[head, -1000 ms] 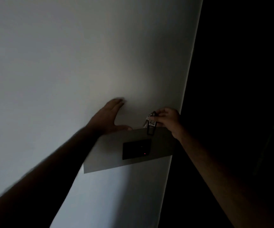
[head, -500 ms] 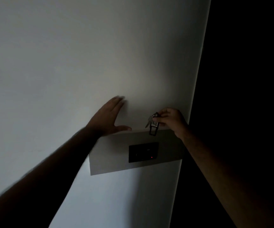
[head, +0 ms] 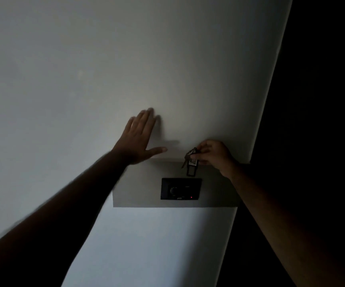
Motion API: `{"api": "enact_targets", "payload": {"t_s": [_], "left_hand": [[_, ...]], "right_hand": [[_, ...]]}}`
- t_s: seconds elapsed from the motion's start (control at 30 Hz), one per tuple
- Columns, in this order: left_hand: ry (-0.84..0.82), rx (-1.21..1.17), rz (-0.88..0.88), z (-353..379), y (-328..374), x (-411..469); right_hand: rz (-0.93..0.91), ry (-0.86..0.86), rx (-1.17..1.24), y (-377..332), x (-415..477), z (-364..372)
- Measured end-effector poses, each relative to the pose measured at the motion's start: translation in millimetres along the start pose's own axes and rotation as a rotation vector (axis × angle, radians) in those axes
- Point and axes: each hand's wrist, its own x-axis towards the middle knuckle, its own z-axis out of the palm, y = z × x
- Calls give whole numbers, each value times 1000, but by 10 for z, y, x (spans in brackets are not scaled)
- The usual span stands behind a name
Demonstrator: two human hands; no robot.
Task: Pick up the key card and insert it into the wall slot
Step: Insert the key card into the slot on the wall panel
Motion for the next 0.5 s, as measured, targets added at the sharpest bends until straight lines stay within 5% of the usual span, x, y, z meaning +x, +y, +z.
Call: {"api": "enact_targets", "payload": {"t_s": [0.5], "left_hand": [[-95,222,-111,214,145,-4]], "right_hand": [[-120,-82,-197,528,122,42]]}}
